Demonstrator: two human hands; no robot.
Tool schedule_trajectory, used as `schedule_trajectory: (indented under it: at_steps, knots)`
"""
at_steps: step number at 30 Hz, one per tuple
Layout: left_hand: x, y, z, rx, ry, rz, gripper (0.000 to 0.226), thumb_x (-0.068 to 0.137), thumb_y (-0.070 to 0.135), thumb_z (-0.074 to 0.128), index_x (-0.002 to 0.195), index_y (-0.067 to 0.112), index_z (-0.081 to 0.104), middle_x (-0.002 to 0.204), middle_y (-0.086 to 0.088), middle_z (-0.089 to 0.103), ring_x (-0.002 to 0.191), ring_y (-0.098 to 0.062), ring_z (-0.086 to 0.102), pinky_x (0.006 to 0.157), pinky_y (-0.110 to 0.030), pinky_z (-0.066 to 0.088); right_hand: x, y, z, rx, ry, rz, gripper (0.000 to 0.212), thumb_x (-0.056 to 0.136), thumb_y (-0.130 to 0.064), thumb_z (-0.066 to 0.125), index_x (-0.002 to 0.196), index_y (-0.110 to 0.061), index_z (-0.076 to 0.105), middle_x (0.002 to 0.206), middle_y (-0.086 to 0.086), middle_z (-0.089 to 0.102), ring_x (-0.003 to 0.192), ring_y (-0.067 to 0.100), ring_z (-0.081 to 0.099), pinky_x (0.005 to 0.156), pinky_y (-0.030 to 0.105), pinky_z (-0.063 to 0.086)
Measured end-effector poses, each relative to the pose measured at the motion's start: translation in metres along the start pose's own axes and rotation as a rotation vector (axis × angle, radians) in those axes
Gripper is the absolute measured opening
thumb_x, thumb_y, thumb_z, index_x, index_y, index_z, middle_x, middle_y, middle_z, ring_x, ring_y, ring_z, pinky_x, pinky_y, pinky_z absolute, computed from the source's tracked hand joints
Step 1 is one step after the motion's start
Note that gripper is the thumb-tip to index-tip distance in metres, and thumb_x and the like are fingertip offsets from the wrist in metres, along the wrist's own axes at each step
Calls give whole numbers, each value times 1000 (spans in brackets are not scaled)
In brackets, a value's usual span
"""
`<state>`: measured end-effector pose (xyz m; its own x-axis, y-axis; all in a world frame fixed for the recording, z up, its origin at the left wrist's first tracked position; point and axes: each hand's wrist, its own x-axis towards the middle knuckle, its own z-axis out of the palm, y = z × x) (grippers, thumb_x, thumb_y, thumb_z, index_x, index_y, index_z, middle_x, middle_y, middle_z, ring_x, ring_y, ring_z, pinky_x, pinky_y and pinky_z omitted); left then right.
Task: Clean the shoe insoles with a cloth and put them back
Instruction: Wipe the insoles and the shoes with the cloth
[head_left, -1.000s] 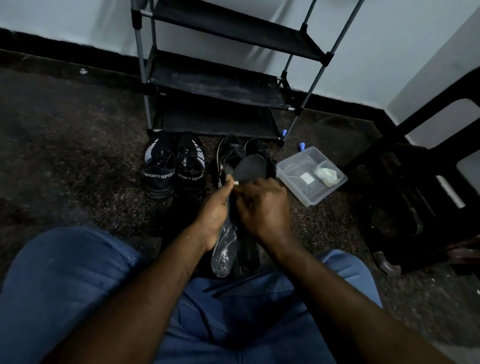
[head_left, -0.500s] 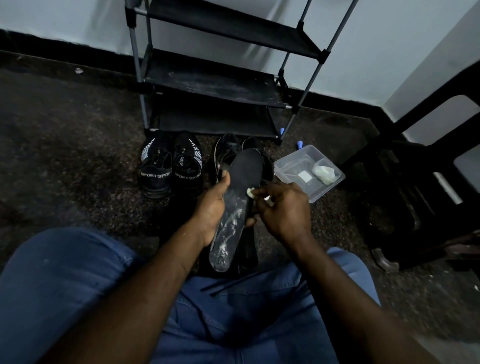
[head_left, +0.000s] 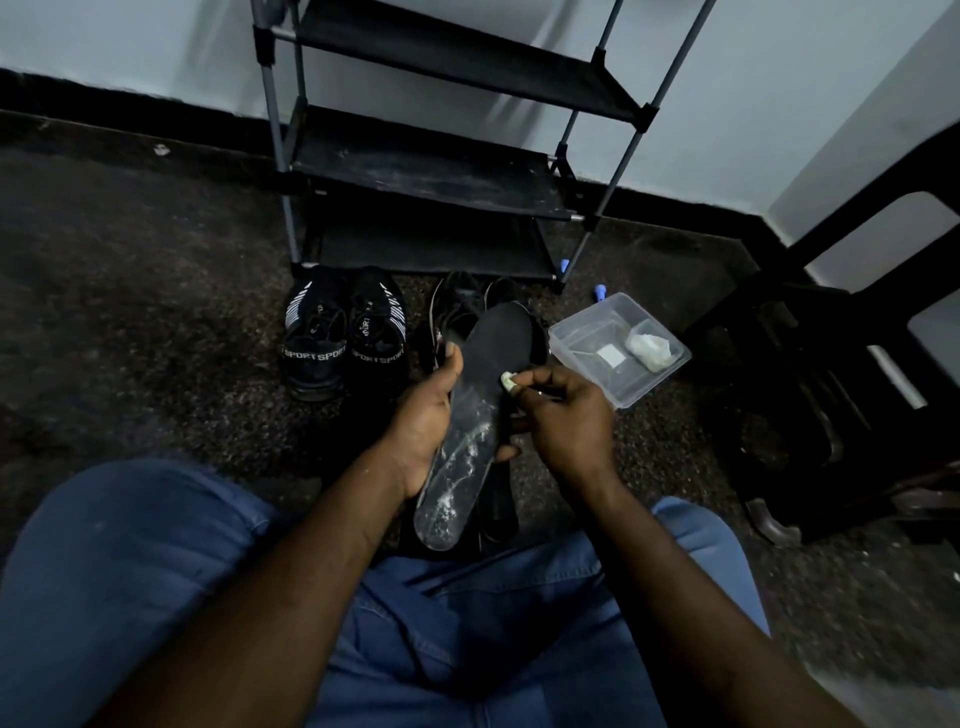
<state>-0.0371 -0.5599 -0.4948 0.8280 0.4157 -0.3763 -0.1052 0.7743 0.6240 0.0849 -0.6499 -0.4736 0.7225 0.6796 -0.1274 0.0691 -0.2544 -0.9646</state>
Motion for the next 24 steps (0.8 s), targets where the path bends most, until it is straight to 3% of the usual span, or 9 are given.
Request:
schedule_trajectory:
  at_steps: [2, 5, 8, 11, 14, 16, 20, 24]
  knots:
    - [1, 0, 0, -2, 0, 1, 69, 99, 69, 31, 124, 16, 68, 107, -10, 75, 86, -25, 74, 71, -42, 62, -1, 1, 2, 86, -25, 59, 7, 93, -10, 73, 89, -4, 74, 87, 16, 74, 67, 40, 72, 56, 62, 59]
    - [2, 1, -4, 9, 2, 8, 72, 96, 72, 37, 128, 15, 68, 116, -15, 72, 95, -30, 73, 77, -46, 61, -2, -3, 2, 179, -53, 90, 7, 94, -4, 69, 95, 3, 72, 83, 15, 71, 59, 22, 65, 50, 40, 58]
    - [-1, 1, 0, 4, -43, -57, 69, 97, 70, 37, 119, 15, 74, 113, -16, 73, 94, -35, 73, 78, -52, 60, 3, -3, -2, 184, 57, 51, 7, 92, -8, 73, 95, -1, 75, 83, 9, 75, 65, 13, 65, 57, 28, 53]
    - [-4, -2, 8, -1, -29, -56, 64, 97, 64, 43, 118, 10, 70, 97, -14, 71, 78, -34, 71, 66, -41, 60, 10, 2, -3, 113, 103, -8, 4, 90, -13, 75, 93, -11, 78, 90, 3, 79, 79, 11, 70, 76, 35, 57]
    - [1, -3, 4, -5, 9, -26, 65, 98, 62, 47, 127, 7, 63, 94, -15, 66, 68, -32, 68, 57, -35, 57, 10, 5, -5, -93, 59, -83, 2, 88, -25, 78, 89, -24, 79, 90, -8, 78, 89, 11, 74, 90, 46, 59]
    - [4, -4, 1, -8, 2, -18, 64, 99, 62, 46, 125, 7, 65, 94, -15, 65, 67, -31, 68, 56, -34, 56, 8, 6, -8, -216, 85, -158, 1, 88, -28, 78, 89, -28, 79, 92, -11, 76, 87, 5, 72, 88, 40, 59]
    - [4, -2, -2, -39, -40, -10, 62, 99, 62, 46, 103, 8, 77, 89, -14, 68, 66, -29, 68, 56, -34, 57, -1, 8, -15, -440, 136, -394, 12, 90, -20, 76, 97, -29, 80, 104, -7, 67, 88, 0, 63, 78, 14, 49]
    - [7, -4, -2, -59, -46, -19, 60, 99, 62, 47, 97, 11, 79, 83, -10, 71, 66, -24, 69, 59, -33, 57, -2, 16, -12, -587, 133, -493, 17, 91, -22, 73, 106, -27, 80, 102, -4, 69, 94, 16, 66, 83, 33, 55]
